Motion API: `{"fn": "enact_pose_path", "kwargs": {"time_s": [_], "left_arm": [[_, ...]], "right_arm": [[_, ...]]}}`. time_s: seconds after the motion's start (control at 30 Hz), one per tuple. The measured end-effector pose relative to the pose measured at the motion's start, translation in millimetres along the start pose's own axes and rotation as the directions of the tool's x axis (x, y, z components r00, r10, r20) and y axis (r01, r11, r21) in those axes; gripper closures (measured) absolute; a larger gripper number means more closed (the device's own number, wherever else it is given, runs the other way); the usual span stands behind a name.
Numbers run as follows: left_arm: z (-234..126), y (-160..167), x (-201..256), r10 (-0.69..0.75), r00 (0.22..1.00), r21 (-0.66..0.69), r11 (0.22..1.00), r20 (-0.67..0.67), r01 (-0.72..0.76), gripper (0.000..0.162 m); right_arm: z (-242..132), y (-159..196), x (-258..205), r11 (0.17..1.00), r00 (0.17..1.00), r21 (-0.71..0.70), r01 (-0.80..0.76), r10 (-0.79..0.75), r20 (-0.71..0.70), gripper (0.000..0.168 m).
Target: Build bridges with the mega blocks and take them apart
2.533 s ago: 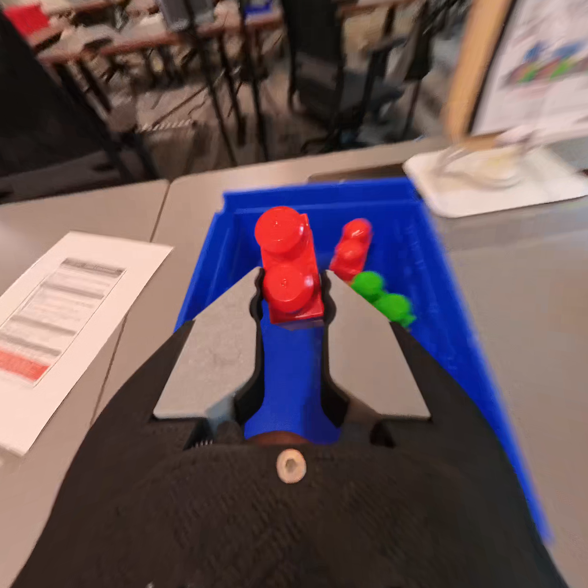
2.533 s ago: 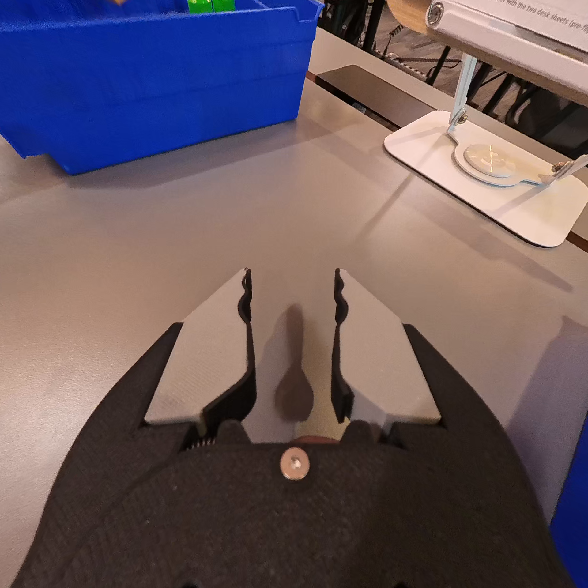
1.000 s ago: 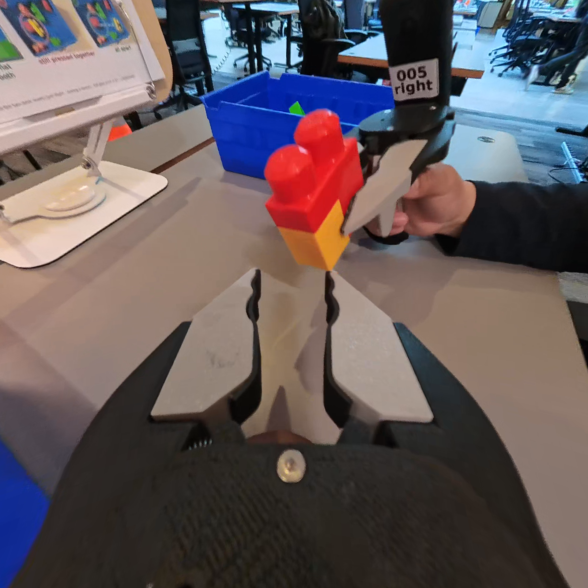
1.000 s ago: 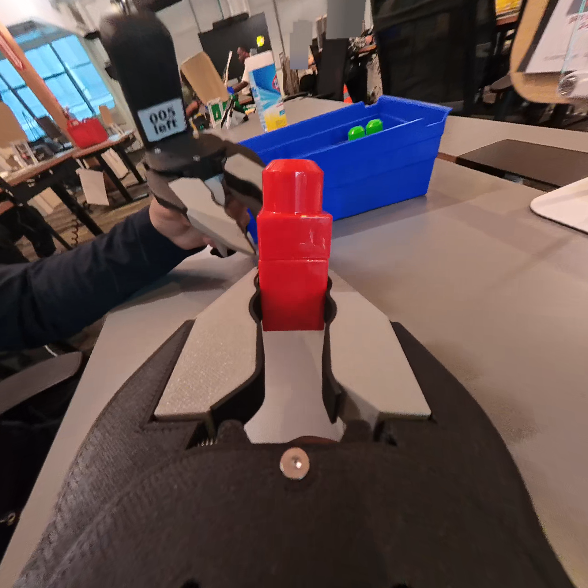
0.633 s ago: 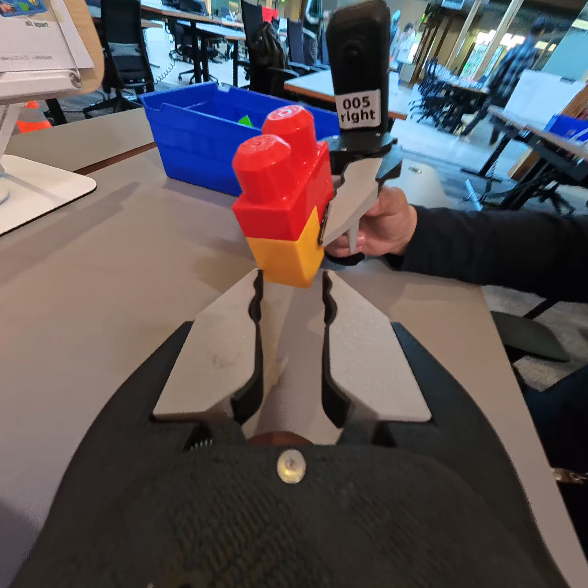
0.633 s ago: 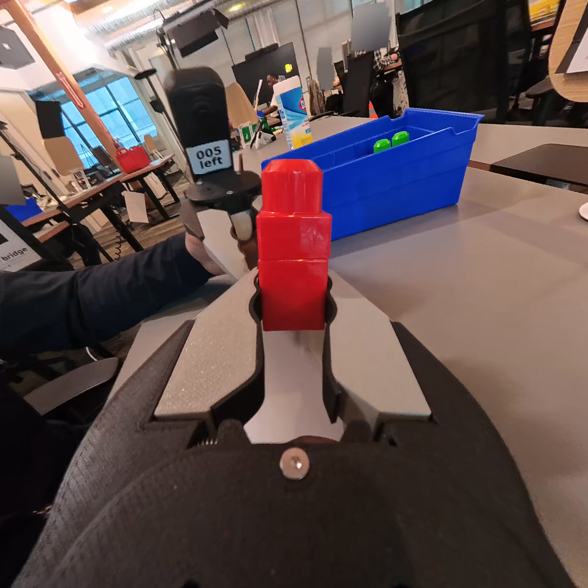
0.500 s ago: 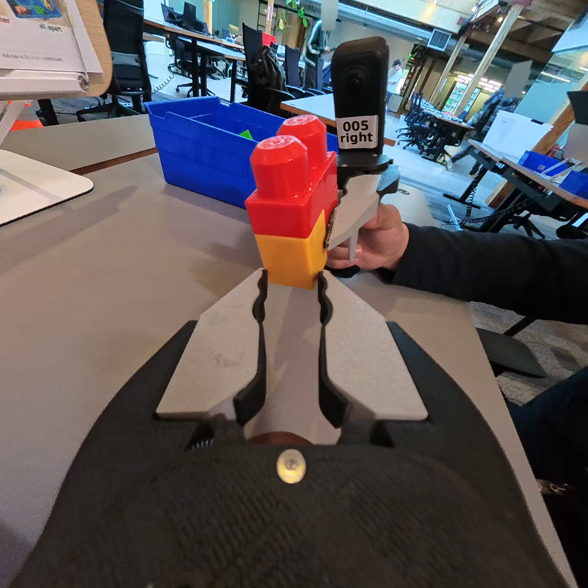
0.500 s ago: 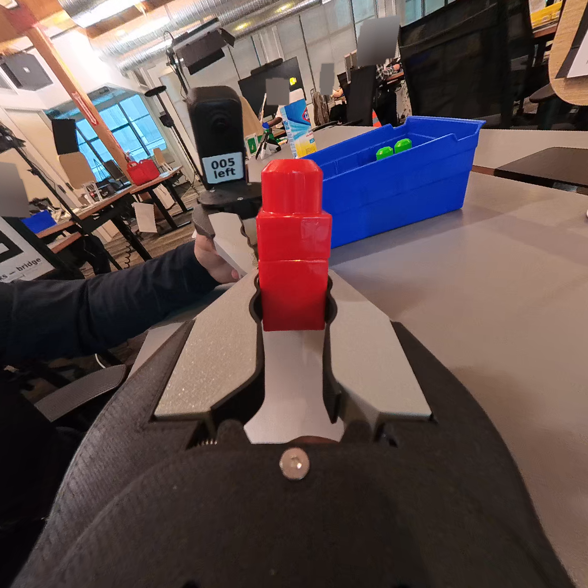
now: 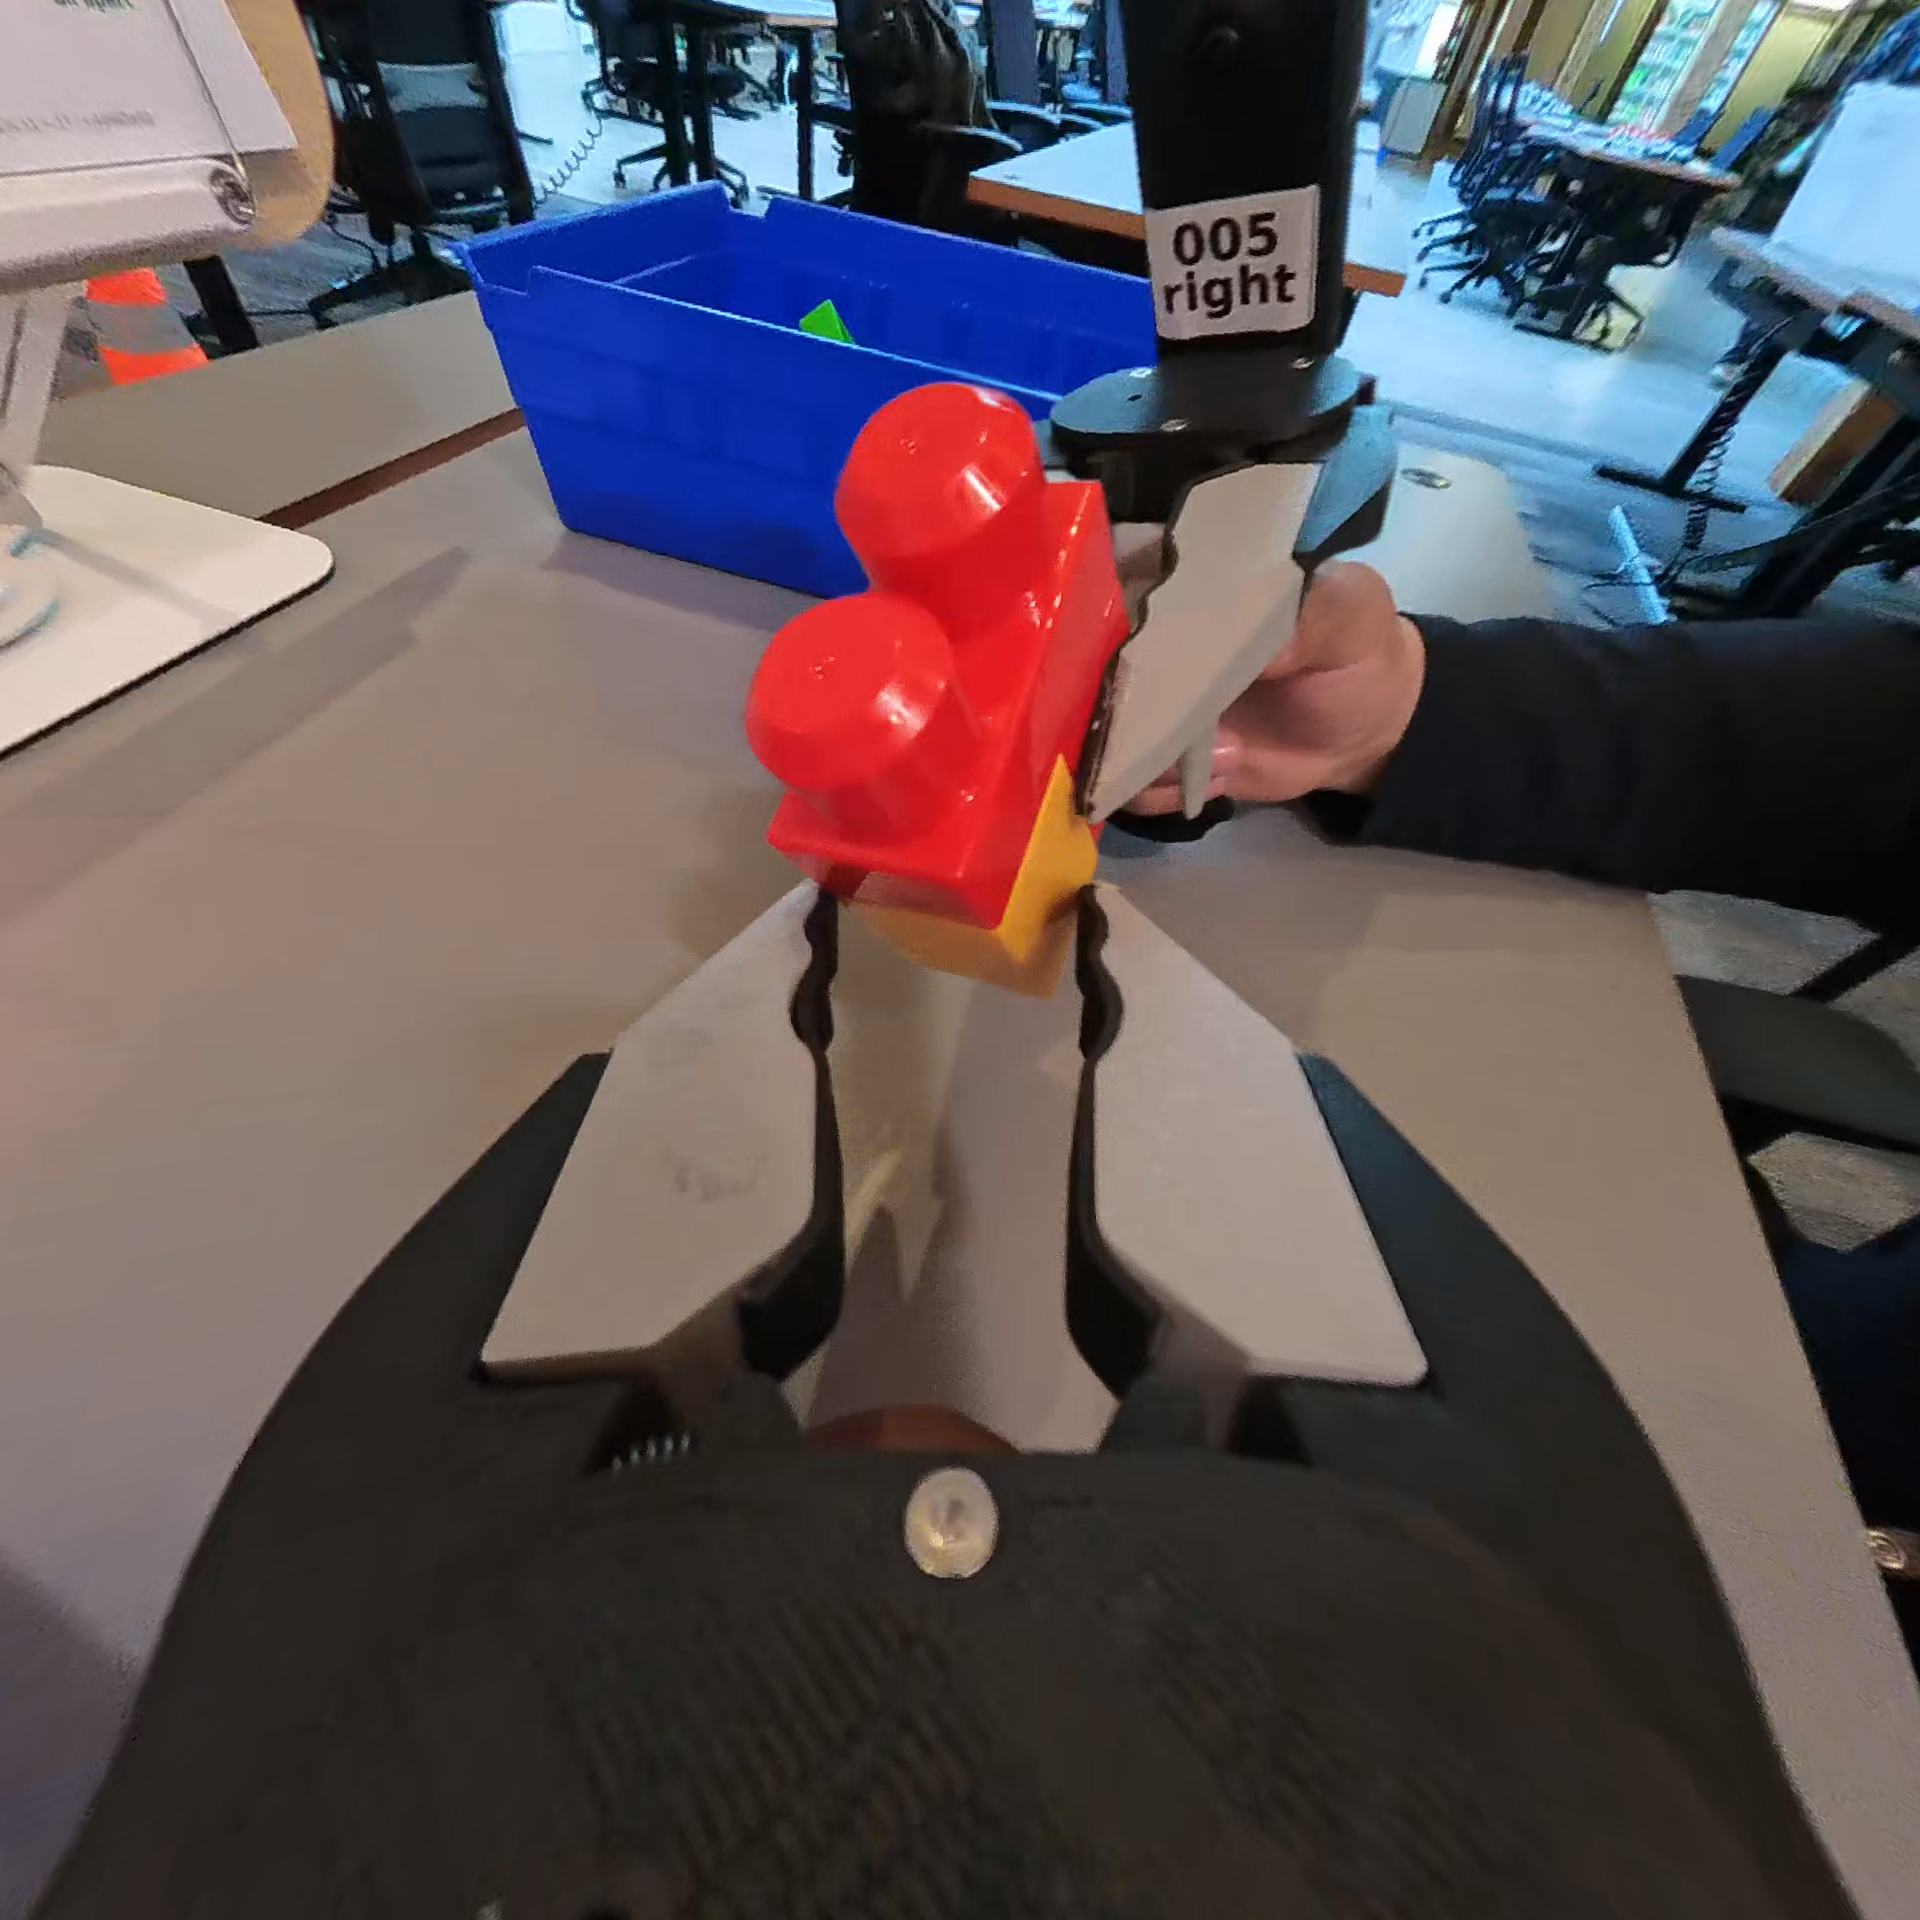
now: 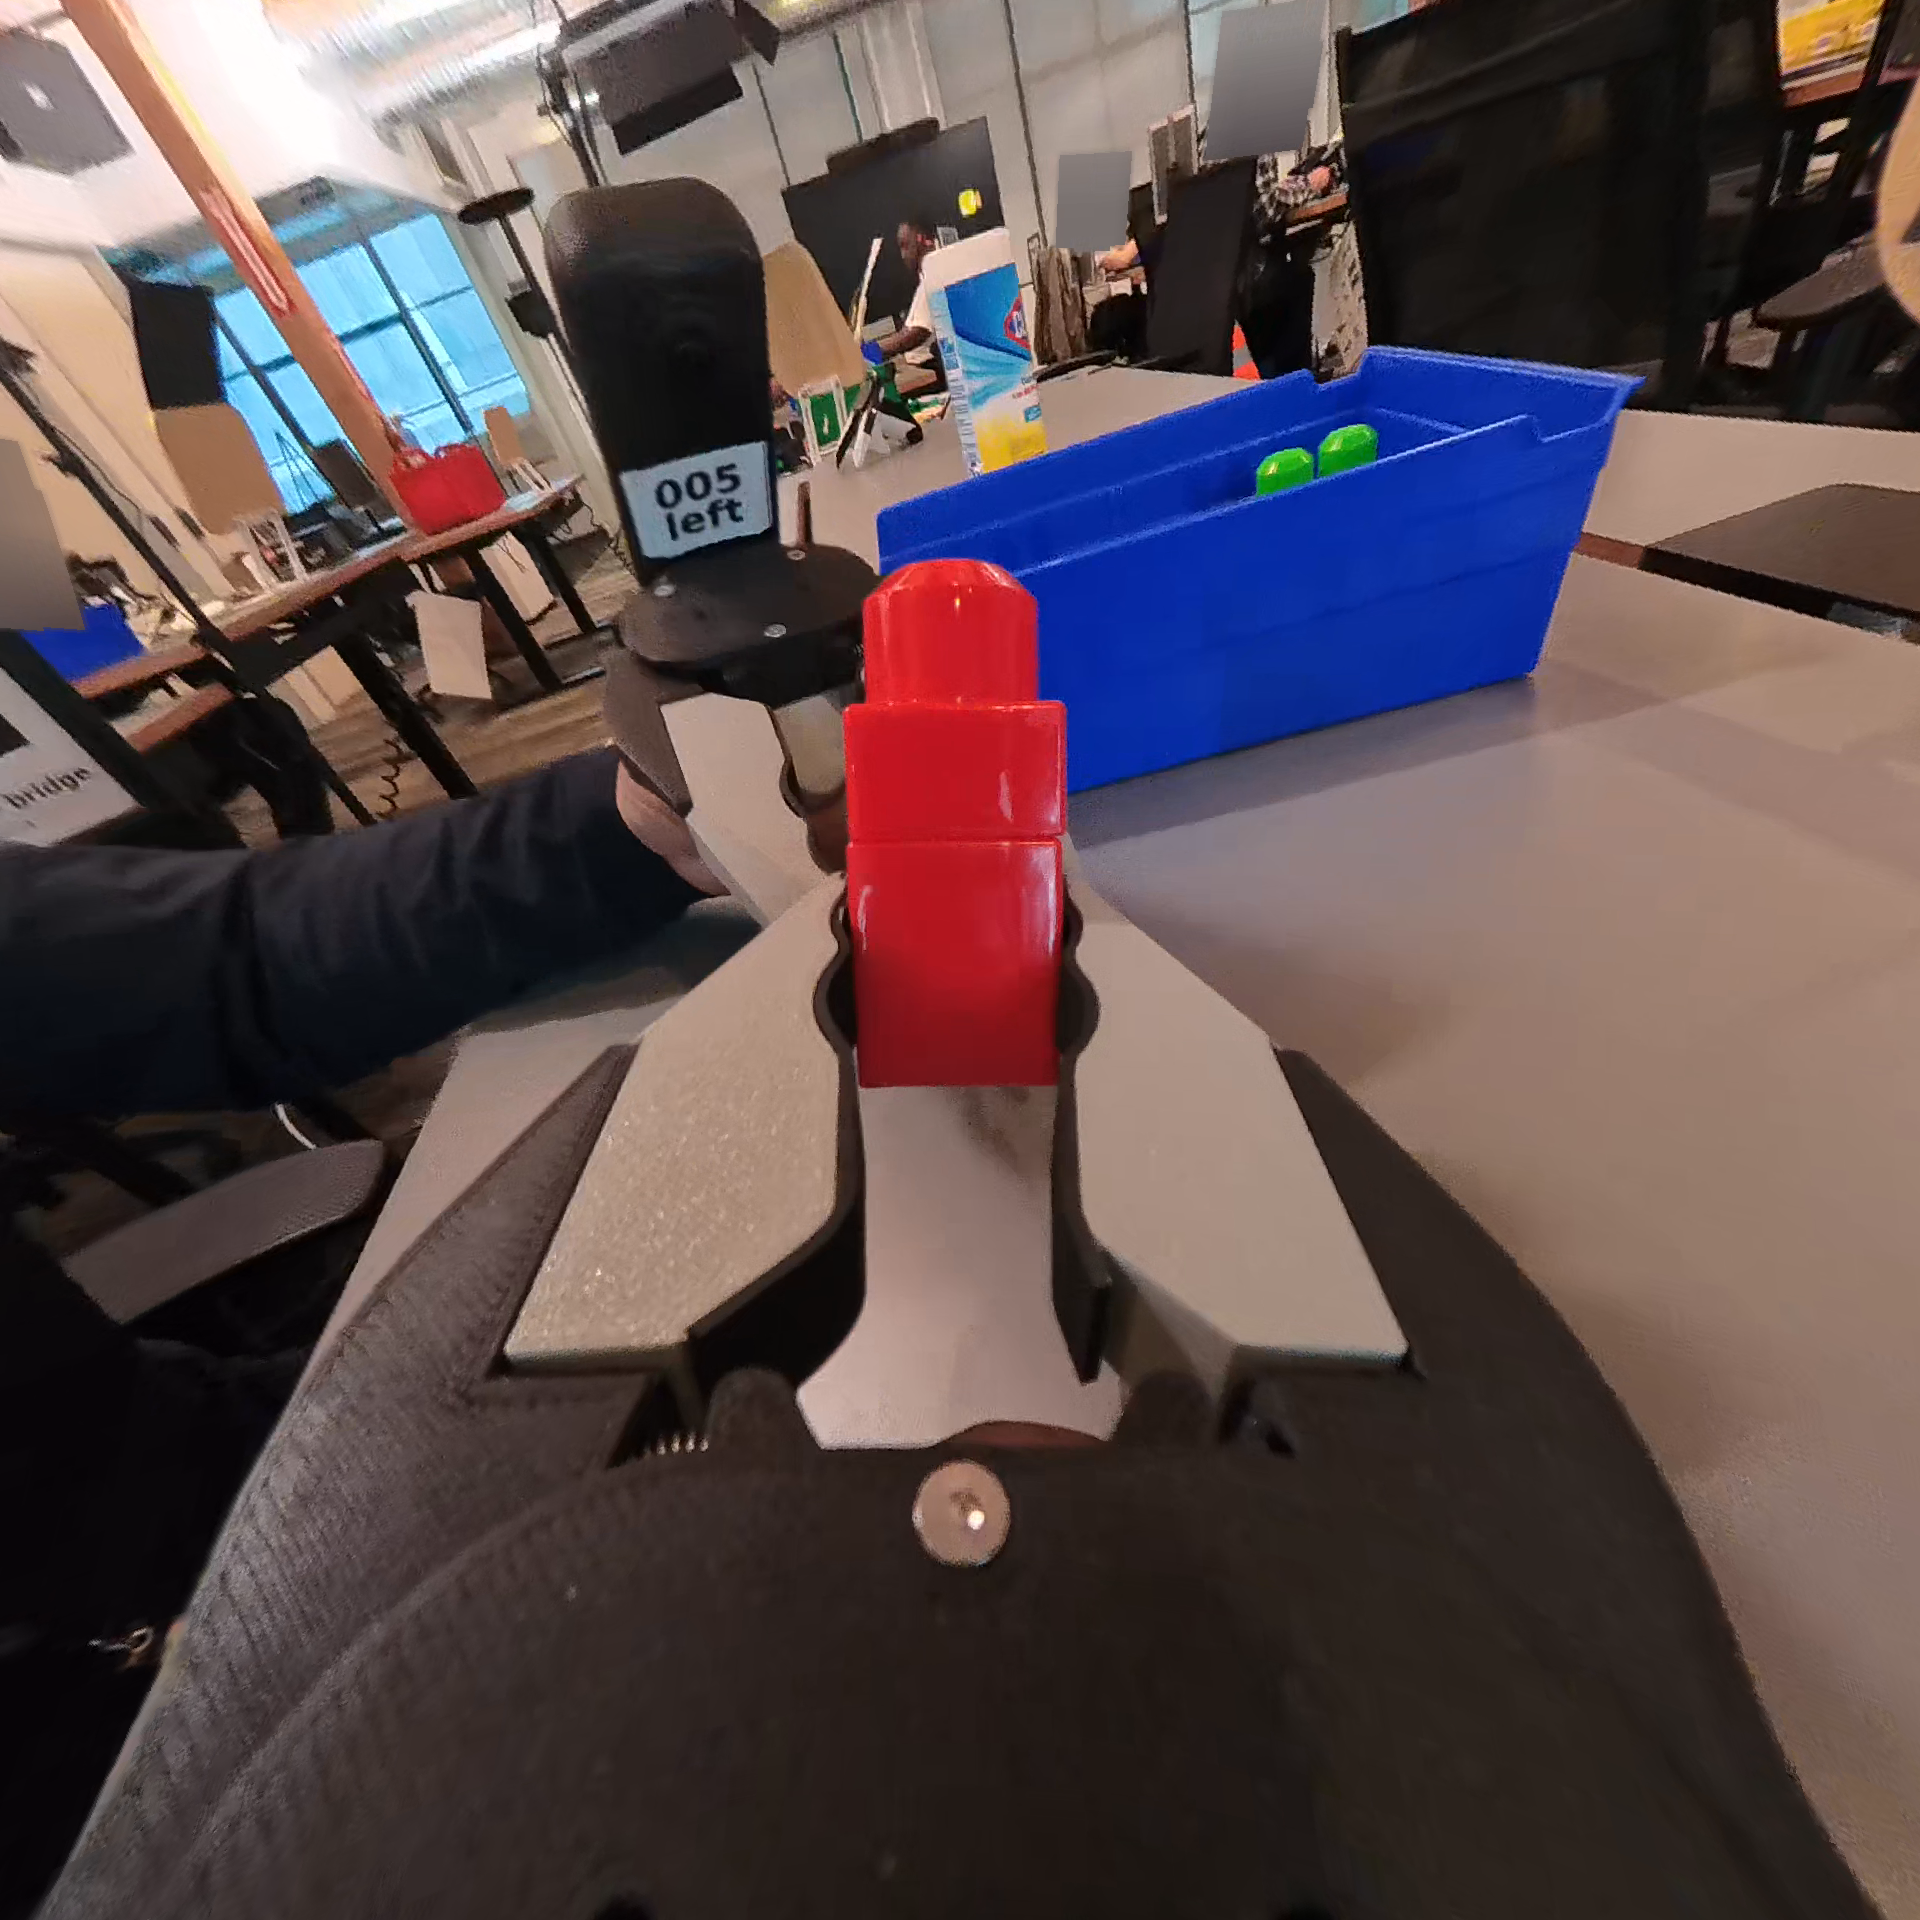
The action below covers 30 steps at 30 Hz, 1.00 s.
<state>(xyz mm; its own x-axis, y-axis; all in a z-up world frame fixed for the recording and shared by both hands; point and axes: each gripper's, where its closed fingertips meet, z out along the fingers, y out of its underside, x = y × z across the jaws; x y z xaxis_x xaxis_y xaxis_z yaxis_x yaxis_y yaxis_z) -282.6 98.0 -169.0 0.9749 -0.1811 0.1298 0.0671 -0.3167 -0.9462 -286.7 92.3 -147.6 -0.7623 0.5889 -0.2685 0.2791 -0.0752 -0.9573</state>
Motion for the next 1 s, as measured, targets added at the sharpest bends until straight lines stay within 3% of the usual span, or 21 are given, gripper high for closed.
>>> {"fn": "enact_pose_path", "kwargs": {"time_s": [0.57, 1.0], "left_arm": [[2.1, 21.6, -6.6, 0.102, 0.993, -0.134, 0.987, 0.054, -0.094, 0.129], [8.3, 37.1, -2.4, 0.08, 0.997, -0.207, 0.976, 0.018, -0.075, 0.129]], "right_arm": [[-11.3, -2.1, 9.3, 0.997, 0.996, -0.037, 0.061, -0.063, -0.061, 0.128], [-10.7, 21.1, 11.0, 0.976, 0.992, -0.195, 0.095, -0.108, -0.059, 0.129]]}}
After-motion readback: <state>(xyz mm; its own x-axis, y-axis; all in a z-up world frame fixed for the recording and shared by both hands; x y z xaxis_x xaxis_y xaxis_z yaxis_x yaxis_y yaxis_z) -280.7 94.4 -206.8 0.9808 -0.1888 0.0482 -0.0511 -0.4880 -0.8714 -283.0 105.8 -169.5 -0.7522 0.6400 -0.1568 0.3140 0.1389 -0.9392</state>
